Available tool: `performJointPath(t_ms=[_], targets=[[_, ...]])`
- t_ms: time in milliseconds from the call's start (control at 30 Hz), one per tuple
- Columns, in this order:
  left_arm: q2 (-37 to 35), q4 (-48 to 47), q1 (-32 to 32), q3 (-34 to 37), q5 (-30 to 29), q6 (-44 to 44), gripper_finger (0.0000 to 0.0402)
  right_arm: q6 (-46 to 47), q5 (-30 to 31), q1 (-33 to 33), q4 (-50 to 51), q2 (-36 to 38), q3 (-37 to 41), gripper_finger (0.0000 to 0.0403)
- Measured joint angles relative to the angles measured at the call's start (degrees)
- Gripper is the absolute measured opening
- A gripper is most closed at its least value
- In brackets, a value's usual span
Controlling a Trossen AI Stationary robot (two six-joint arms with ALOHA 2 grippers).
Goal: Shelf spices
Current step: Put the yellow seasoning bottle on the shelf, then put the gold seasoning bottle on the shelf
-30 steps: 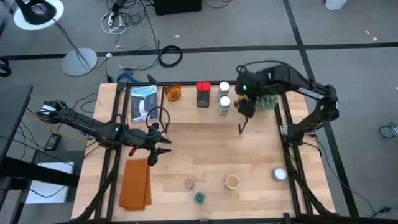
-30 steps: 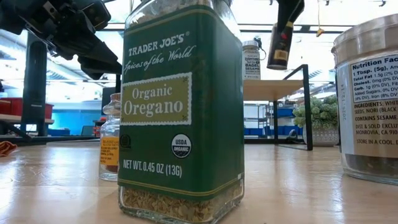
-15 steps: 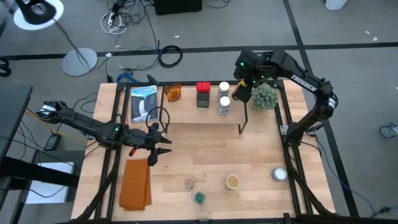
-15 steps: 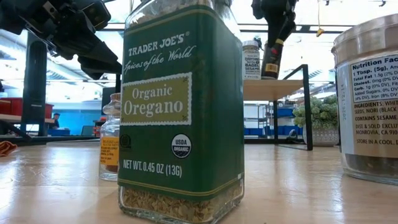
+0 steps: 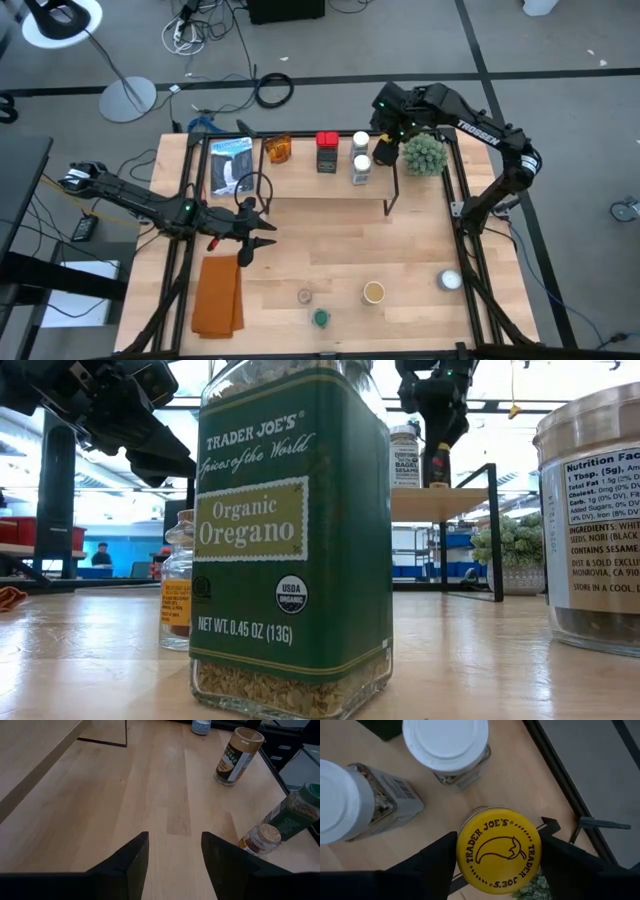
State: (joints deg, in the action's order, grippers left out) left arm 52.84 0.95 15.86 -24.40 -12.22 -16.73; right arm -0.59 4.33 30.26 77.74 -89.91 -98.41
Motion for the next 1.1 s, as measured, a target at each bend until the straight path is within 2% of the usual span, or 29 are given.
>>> performJointPath(t_ms=[733, 1100], targets=[[0.0, 0.0, 0.0, 0.0, 0.0, 1.1, 0.0187, -3.6, 2.0, 0.2, -3.6, 0.3, 0.0, 0.0270], [0.0, 0.0, 0.0, 0.0, -0.1, 1.3, 0.0187, -2.2, 3.4, 0.7, -7.4, 7.1, 0.0, 0.0272]])
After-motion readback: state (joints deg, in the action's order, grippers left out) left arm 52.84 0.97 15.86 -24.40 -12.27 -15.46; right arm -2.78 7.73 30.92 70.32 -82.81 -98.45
